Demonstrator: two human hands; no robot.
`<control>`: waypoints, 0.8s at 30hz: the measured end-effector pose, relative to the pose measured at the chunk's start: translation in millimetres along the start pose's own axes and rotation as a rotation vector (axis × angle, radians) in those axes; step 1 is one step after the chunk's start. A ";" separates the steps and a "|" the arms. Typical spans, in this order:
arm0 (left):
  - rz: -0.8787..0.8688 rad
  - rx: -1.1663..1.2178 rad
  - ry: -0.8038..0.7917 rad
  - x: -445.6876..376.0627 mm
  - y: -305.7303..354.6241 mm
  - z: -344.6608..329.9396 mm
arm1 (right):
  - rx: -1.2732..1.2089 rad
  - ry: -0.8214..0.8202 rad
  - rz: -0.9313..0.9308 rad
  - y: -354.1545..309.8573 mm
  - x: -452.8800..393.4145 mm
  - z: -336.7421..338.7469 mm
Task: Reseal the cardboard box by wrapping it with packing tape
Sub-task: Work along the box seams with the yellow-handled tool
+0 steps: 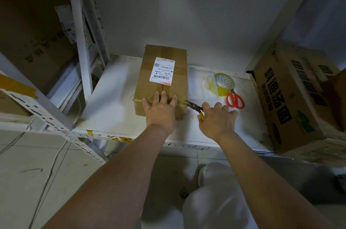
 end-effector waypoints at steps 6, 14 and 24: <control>0.006 0.000 0.008 -0.9 0.1 -0.1 | 0.029 0.002 0.017 -5.3 -7.6 6.6; -0.006 -0.010 0.021 -1.4 -0.5 -3.2 | -0.066 0.043 -0.012 -10.1 -6.3 3.9; -0.005 -0.026 0.006 -1.0 0.3 -3.6 | -0.011 0.115 -0.079 -14.1 -1.5 2.0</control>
Point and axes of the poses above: each hand's wrist, its own x-axis away from the middle knuckle, its own z-axis out of the back of the hand, y = z × x, the point moved 7 cm from there along -x, towards the middle knuckle, and after that the axes turned 15 degrees about x, right-handed, at the moved point
